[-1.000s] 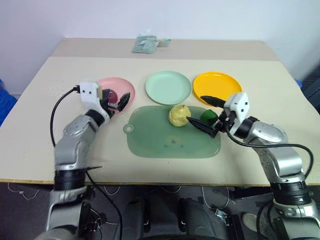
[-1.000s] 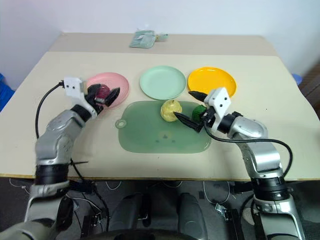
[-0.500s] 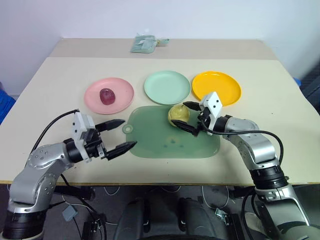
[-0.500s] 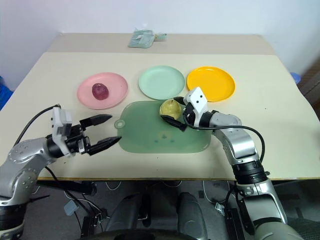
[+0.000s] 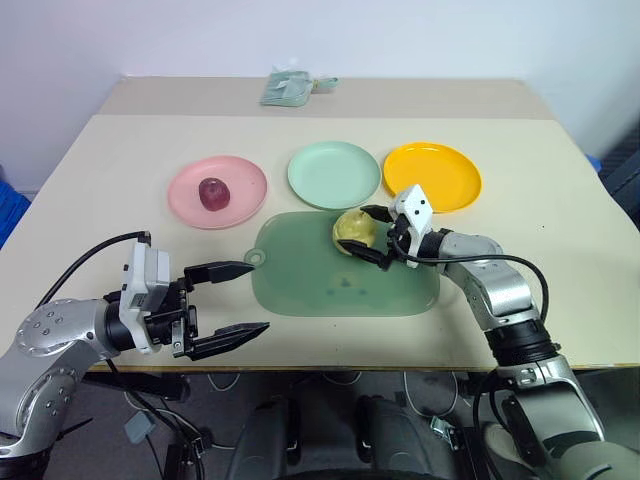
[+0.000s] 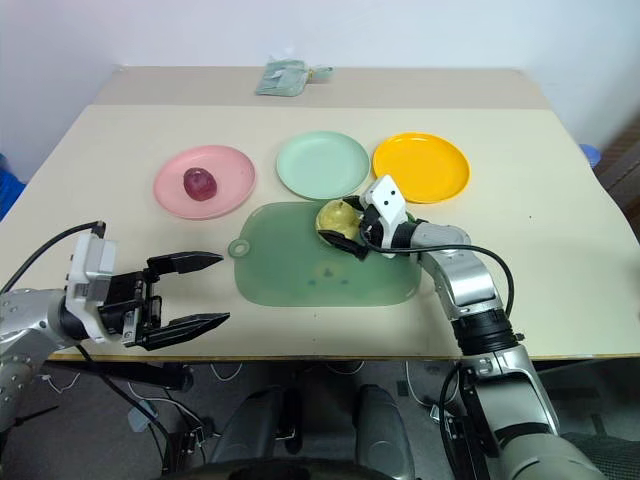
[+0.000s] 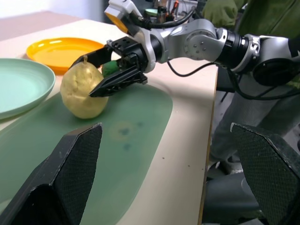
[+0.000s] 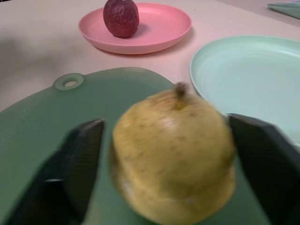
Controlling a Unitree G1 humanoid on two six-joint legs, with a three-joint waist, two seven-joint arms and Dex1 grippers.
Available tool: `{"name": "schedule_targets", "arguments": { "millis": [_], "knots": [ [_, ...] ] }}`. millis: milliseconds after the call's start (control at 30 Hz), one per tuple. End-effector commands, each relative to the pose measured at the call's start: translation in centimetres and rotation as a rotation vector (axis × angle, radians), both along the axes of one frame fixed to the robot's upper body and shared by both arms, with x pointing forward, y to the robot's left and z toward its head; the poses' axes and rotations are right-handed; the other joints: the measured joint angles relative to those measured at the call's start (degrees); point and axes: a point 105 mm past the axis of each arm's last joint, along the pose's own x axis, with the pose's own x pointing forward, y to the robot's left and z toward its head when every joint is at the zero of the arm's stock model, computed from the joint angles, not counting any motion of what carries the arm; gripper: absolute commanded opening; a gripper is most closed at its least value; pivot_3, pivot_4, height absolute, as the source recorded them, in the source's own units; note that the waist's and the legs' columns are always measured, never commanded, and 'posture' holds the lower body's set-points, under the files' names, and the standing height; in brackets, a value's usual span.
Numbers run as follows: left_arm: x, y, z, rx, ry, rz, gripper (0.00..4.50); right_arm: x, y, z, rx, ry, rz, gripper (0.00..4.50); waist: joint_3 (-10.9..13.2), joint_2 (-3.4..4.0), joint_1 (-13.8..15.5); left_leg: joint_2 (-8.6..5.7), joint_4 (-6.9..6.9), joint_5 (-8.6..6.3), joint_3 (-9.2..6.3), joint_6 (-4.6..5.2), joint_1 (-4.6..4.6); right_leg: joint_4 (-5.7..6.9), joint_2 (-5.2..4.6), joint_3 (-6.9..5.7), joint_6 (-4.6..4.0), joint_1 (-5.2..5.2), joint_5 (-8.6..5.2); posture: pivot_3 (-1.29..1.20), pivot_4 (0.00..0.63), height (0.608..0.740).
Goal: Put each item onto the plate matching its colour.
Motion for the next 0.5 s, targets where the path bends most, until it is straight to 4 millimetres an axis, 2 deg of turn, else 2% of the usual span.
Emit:
{"name": "schedule_targets", "arguments": {
  "millis": [33,67,133,267,367,500],
  "knots": [
    [-0.1,-0.5,0.8,0.002,-0.047,-0.007,4.5,0.6,0.1,1.8,0.019,-0.072,-0.008,2.71,0.0,0.0,0.0,0.0,0.0,0.0,0.0,0.0,0.0,0.0,0.0,0.0,0.0,0.0,0.0,0.0,0.15,0.74],
    [0.0,-0.5,0.9,0.001,-0.05,-0.005,4.5,0.7,0.0,2.0,0.021,-0.08,-0.013,2.7,0.0,0.0,0.0,0.0,0.0,0.0,0.0,0.0,0.0,0.0,0.0,0.0,0.0,0.01,0.0,0.0,0.15,0.74],
    [0.2,-0.6,1.0,-0.006,-0.059,0.008,4.5,1.6,-0.5,3.6,0.064,-0.124,-0.044,2.7,0.0,0.01,0.0,0.0,0.0,0.0,0.01,0.0,0.0,0.0,0.01,-0.01,0.0,0.0,0.0,0.0,0.15,0.74],
    [0.8,-0.6,1.4,-0.026,-0.08,0.032,4.5,4.4,-2.5,6.8,0.118,-0.216,-0.153,2.7,0.1,0.17,0.0,-0.02,0.01,0.02,0.04,-0.01,0.0,0.01,0.03,-0.03,-0.02,0.0,0.02,0.0,0.15,0.74],
    [1.1,-1.0,1.6,-0.033,-0.097,0.042,4.5,7.7,-5.6,8.7,0.096,-0.3,-0.33,2.7,0.1,0.19,-0.1,-0.02,-0.01,0.09,0.06,0.11,-0.01,0.01,0.08,-0.05,-0.01,-0.01,0.02,0.0,0.15,0.74],
    [1.4,-1.2,1.4,-0.03,-0.116,0.067,4.5,10.2,-9.0,9.4,0.052,-0.304,-0.523,2.7,0.1,0.18,-0.2,-0.05,-0.03,0.13,0.12,0.15,-0.01,-0.01,0.21,-0.06,-0.01,0.0,0.02,0.0,0.15,0.74]
  ]
}}
